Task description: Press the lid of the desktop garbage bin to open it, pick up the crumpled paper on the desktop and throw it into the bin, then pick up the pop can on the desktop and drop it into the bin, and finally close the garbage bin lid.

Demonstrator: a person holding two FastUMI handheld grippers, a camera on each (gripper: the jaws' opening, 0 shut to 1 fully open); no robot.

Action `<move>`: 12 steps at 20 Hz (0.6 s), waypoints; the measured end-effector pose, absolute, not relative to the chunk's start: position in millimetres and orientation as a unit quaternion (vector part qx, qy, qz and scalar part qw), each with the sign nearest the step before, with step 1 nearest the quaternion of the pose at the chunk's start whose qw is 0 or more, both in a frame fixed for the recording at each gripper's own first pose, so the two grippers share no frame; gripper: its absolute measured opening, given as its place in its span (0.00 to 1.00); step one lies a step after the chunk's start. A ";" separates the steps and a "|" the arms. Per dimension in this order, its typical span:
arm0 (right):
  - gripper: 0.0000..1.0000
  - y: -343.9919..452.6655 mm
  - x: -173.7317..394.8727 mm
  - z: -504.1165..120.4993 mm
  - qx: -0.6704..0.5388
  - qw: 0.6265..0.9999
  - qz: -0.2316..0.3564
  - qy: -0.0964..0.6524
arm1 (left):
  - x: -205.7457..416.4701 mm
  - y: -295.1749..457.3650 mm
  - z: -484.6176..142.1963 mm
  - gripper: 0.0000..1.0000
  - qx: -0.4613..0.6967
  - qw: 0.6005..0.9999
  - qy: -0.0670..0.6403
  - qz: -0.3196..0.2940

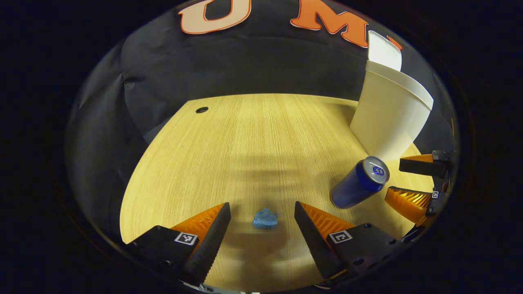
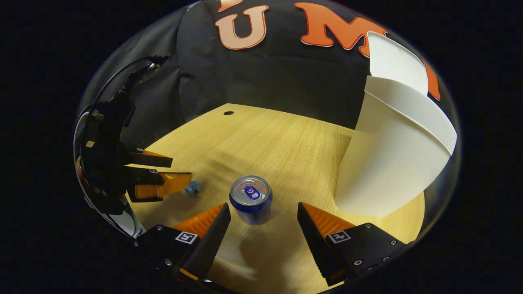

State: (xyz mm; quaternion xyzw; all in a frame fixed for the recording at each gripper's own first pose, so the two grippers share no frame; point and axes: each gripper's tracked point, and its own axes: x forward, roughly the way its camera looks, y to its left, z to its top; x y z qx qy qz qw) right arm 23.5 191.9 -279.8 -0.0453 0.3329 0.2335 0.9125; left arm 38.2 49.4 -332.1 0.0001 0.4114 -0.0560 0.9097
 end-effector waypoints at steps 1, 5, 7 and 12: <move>0.99 193.7 24.0 -283.6 -0.045 0.911 0.235 0.335 | 35.3 49.9 -339.1 1.00 0.001 0.906 0.419 -0.057; 0.99 196.9 24.9 -292.4 -0.046 0.907 0.239 0.345 | 27.0 51.4 -358.3 0.98 0.020 0.895 0.442 -0.050; 0.99 198.8 25.3 -296.3 -0.044 0.905 0.241 0.348 | 27.0 51.7 -361.7 1.00 0.025 0.894 0.445 -0.055; 0.99 202.0 25.6 -303.2 -0.041 0.902 0.245 0.353 | 23.1 53.9 -379.3 0.86 0.068 0.885 0.457 -0.062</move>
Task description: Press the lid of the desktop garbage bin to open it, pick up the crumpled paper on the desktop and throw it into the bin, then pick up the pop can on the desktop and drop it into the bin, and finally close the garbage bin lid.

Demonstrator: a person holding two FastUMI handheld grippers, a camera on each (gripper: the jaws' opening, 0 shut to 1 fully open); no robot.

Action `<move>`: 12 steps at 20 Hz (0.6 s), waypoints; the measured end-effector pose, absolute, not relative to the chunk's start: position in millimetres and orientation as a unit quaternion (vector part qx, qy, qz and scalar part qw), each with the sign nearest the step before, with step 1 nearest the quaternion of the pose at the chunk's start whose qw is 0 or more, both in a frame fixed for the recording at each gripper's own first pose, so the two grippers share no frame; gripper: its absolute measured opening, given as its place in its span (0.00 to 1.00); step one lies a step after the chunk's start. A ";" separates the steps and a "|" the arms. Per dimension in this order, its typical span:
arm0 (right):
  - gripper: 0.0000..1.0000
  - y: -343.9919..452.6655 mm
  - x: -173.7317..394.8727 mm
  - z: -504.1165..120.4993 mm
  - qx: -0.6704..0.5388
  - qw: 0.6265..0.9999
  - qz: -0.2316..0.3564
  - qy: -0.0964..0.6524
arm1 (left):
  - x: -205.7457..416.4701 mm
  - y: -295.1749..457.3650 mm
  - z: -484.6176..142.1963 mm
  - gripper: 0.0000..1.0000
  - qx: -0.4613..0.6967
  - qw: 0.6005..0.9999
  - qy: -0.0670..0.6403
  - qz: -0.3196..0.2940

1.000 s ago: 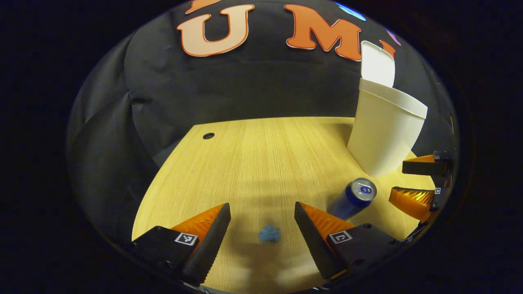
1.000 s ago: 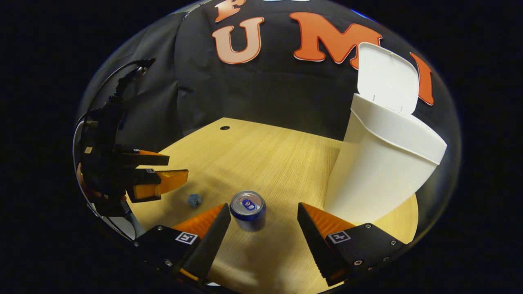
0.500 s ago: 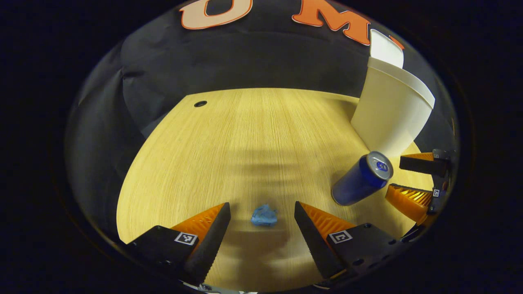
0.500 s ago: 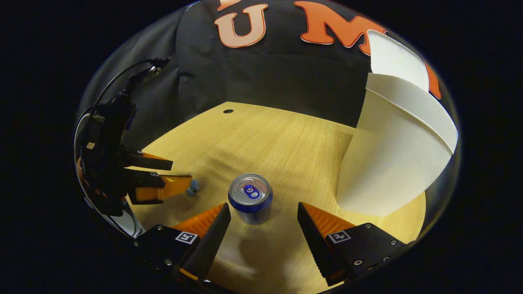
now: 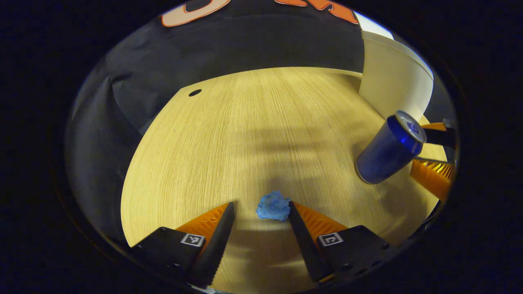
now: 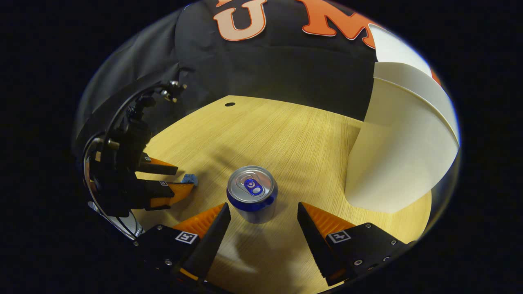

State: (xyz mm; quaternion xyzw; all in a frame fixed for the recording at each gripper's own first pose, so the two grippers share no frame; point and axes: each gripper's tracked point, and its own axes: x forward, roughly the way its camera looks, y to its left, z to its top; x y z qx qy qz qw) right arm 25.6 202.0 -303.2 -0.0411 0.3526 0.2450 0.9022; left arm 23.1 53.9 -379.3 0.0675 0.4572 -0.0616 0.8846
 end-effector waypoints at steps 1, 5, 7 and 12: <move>0.99 201.6 25.6 -303.6 -0.040 0.902 0.245 0.353 | 26.4 51.4 -380.7 0.74 0.062 0.890 0.448 -0.065; 0.99 203.7 26.0 -305.3 -0.032 0.900 0.248 0.357 | 46.0 44.4 -384.1 0.46 0.044 0.893 0.443 -0.064; 0.99 205.1 25.9 -308.0 -0.034 0.898 0.252 0.358 | 60.3 46.4 -385.3 0.36 0.038 0.895 0.442 -0.052; 0.99 209.2 24.6 -312.5 -0.036 0.896 0.257 0.361 | 118.8 38.5 -365.1 0.25 0.013 0.905 0.422 -0.044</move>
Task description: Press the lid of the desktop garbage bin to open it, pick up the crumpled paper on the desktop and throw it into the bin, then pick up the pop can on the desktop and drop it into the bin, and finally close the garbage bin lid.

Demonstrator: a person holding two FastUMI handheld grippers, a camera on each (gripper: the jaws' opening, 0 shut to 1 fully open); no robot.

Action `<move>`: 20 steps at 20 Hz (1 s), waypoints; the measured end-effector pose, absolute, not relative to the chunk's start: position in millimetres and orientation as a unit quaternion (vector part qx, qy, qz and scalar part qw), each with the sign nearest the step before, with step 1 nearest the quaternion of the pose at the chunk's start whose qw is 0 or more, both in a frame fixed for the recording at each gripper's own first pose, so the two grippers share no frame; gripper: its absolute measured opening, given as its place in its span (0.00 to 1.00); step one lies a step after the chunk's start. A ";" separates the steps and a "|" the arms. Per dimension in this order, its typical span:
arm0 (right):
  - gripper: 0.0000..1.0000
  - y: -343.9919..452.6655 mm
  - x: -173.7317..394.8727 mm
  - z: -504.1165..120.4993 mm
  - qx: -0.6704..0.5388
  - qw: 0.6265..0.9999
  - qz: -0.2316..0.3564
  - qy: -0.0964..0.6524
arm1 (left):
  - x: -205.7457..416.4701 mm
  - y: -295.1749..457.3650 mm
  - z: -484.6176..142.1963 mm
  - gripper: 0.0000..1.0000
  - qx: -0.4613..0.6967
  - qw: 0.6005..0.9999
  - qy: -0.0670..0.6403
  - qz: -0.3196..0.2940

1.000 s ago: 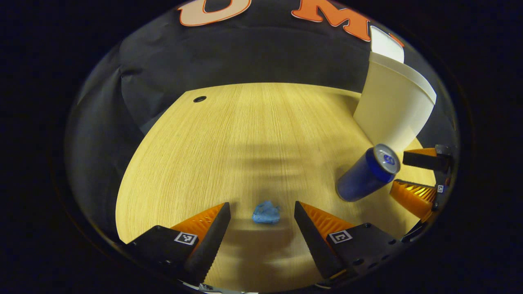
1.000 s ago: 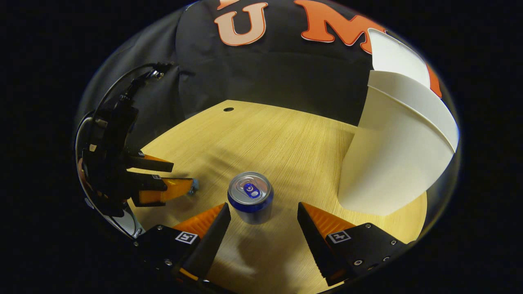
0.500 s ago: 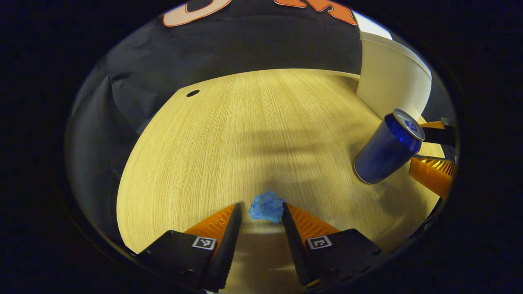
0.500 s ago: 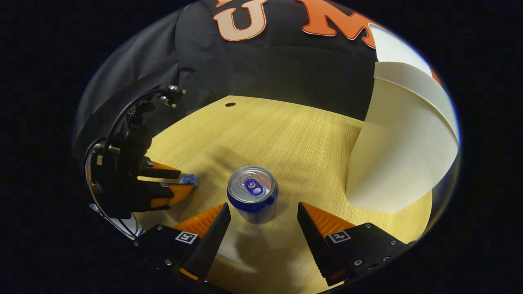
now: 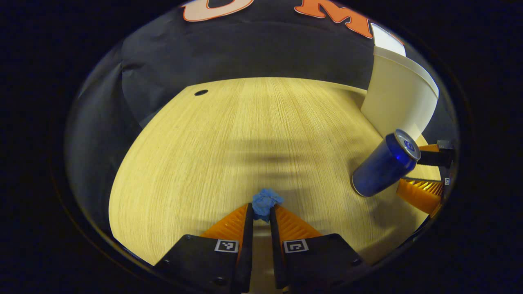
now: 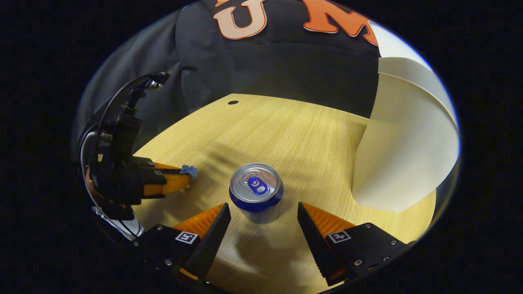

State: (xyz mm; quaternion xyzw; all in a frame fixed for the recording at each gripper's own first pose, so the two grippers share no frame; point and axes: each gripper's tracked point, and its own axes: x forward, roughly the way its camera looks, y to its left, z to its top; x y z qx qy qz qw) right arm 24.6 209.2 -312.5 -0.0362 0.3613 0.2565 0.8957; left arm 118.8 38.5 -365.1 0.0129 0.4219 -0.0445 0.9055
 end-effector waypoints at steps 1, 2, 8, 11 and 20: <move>0.99 209.9 24.4 -312.8 -0.035 0.895 0.258 0.362 | 133.0 37.1 -360.2 0.26 0.011 0.907 0.419 -0.044; 0.99 211.1 24.1 -314.1 -0.035 0.895 0.259 0.363 | 148.0 36.3 -355.1 0.26 0.010 0.909 0.415 -0.042; 0.99 215.4 29.2 -319.3 -0.038 0.894 0.260 0.362 | 150.2 49.4 -317.2 0.26 0.004 0.925 0.380 -0.032; 0.99 218.1 31.9 -325.3 -0.042 0.894 0.262 0.361 | 155.5 50.4 -294.4 0.26 0.002 0.932 0.362 -0.032; 0.94 220.4 32.7 -336.1 -0.047 0.891 0.258 0.370 | 171.2 42.4 -210.3 0.26 -0.001 0.955 0.294 -0.047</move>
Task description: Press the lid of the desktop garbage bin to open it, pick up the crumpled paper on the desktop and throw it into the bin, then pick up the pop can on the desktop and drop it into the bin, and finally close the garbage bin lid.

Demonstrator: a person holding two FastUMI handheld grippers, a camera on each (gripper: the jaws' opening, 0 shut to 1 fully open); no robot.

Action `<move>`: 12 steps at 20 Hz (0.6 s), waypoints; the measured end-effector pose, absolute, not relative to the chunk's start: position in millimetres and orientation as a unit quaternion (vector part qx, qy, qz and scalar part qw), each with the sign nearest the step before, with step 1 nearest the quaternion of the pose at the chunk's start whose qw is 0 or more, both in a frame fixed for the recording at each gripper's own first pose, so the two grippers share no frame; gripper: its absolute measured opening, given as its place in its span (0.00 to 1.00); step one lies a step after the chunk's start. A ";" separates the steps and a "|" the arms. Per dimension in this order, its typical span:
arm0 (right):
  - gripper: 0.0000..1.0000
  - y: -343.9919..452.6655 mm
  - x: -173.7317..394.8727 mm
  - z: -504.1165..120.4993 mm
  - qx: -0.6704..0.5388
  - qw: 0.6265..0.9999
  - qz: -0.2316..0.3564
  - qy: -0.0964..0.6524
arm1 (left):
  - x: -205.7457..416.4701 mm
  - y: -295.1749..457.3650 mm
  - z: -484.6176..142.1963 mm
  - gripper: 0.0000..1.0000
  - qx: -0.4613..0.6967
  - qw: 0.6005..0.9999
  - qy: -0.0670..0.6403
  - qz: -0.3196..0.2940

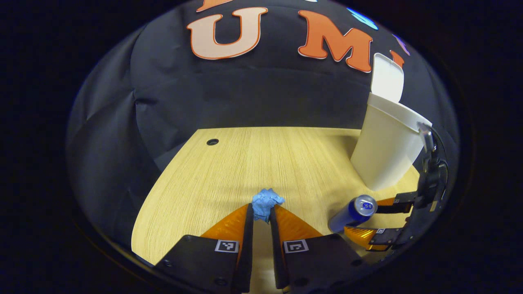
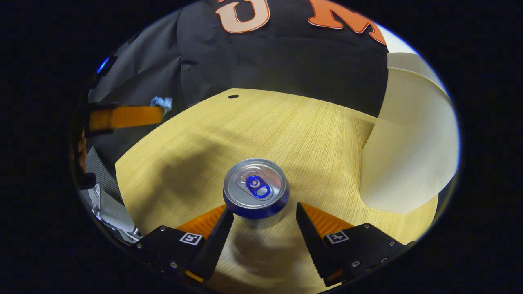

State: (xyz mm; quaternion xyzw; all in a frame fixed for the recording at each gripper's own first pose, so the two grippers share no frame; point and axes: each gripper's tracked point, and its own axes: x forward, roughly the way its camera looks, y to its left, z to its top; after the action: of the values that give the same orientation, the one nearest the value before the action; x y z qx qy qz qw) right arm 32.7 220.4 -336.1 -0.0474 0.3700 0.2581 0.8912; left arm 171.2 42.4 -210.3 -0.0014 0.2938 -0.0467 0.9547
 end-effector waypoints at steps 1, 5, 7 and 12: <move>0.91 221.4 31.7 -337.7 -0.049 0.891 0.258 0.371 | 171.6 40.3 -205.9 0.26 -0.002 0.957 0.287 -0.050; 0.76 225.2 29.1 -338.4 -0.055 0.892 0.259 0.367 | 177.3 31.9 -172.7 0.26 -0.007 0.965 0.256 -0.064; 0.74 223.0 28.3 -335.9 -0.053 0.892 0.261 0.364 | 183.7 23.6 -155.0 0.26 -0.008 0.968 0.239 -0.072; 0.72 221.9 28.1 -334.9 -0.048 0.897 0.253 0.358 | 194.6 10.2 -132.3 0.26 -0.004 0.973 0.211 -0.095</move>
State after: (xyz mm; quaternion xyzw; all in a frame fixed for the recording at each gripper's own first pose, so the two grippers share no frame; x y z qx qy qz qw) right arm 28.1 221.9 -334.9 -0.0481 0.3584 0.2530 0.8973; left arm 194.6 10.2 -132.3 -0.0042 0.2115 -0.0953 0.9727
